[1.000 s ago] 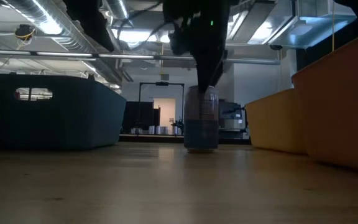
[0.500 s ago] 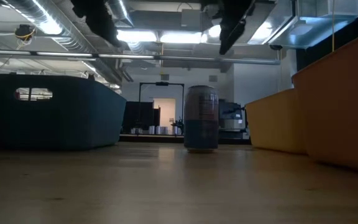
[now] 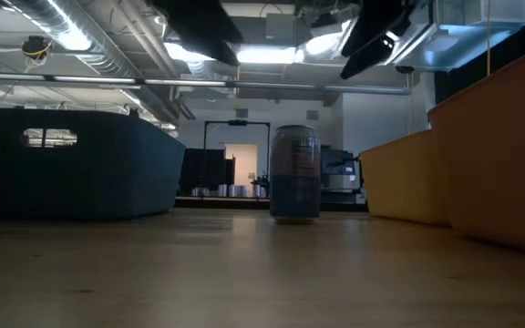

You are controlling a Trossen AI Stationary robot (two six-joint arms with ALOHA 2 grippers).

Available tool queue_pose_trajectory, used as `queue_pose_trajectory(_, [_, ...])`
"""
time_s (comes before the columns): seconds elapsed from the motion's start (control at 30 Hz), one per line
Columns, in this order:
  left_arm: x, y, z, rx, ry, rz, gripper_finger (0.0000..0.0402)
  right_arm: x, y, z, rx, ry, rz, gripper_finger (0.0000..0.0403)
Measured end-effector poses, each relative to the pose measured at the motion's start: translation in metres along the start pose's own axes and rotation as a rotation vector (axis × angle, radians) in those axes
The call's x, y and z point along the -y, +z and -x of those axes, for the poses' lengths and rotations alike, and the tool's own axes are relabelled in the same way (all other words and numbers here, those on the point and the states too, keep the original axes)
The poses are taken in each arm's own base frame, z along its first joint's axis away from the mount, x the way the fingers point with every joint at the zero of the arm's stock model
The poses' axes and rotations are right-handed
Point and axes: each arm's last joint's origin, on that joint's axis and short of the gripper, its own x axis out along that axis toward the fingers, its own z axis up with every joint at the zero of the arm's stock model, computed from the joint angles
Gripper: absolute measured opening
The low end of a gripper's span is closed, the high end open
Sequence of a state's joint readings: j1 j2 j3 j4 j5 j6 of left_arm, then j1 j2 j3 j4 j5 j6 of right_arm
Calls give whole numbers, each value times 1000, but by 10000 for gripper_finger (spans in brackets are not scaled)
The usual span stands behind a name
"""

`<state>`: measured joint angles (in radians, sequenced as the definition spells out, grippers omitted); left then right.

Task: Sort soda cans
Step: Put the bottom blue-white soda can into the blue bin

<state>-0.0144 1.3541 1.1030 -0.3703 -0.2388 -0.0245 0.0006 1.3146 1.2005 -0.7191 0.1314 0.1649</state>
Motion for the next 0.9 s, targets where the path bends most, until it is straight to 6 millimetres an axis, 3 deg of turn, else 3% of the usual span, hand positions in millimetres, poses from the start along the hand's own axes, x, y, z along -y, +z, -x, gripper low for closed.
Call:
queue_pose_trajectory(0.23, [7,3,-47,79,-9,78,367,1,-14,-9,-35,-5,-14,367])
queue_pose_trajectory(0.53, [20,-16,-103,58,-12,170,367,-8,-33,-24,-63,-26,-52,367])
queue_pose_trajectory(0.9, [25,-29,-127,39,52,193,367,-28,-38,-20,-37,-62,-4,367])
